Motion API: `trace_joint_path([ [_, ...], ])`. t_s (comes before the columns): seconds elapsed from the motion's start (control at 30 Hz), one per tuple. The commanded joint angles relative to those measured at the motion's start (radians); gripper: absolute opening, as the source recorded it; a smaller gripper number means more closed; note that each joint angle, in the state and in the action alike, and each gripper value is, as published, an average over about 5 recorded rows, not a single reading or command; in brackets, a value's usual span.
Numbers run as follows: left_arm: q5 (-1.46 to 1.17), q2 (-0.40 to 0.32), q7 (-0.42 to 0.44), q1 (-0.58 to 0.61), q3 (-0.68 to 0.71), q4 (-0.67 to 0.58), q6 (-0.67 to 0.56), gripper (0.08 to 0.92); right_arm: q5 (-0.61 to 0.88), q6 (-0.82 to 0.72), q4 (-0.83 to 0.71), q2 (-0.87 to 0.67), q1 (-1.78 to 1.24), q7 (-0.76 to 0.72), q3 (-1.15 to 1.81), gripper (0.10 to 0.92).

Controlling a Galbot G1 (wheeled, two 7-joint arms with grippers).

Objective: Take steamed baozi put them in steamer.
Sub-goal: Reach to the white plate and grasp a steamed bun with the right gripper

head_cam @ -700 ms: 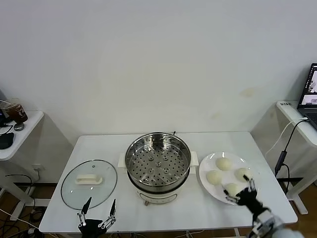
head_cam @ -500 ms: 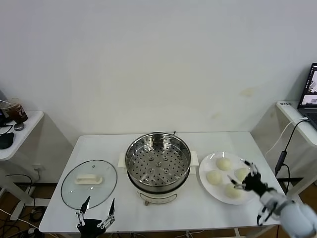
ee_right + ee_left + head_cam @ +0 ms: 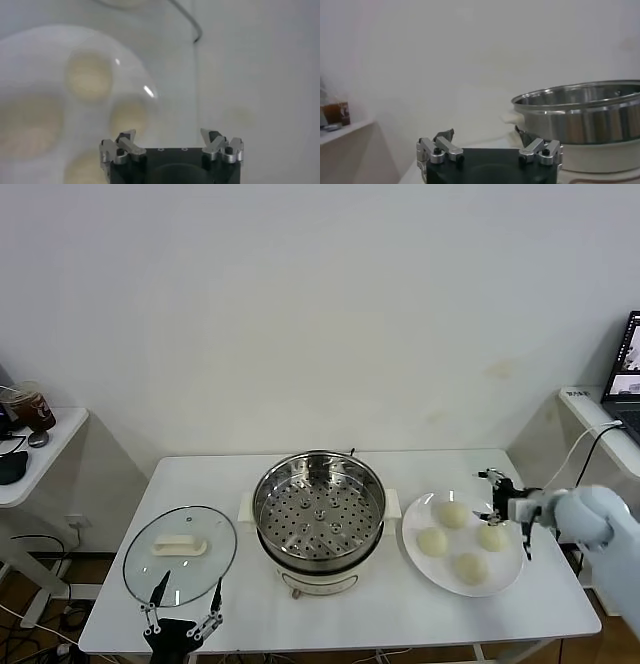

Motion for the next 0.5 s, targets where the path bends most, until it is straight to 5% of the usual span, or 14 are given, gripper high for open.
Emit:
trace_joint_path([
  [0.03, 0.013, -0.001, 0.001, -0.004, -0.026, 0.003, -0.007, 0.823, 0.039, -0.011, -0.323, 0.117, 0.410, -0.234, -0.427, 0.823],
  [0.5, 0.005, 0.001, 0.003, -0.007, -0.043, 0.005, -0.008, 0.823, 0.020, -0.060, -0.407, 0.207, 0.417, -0.209, -0.482, 0.823],
])
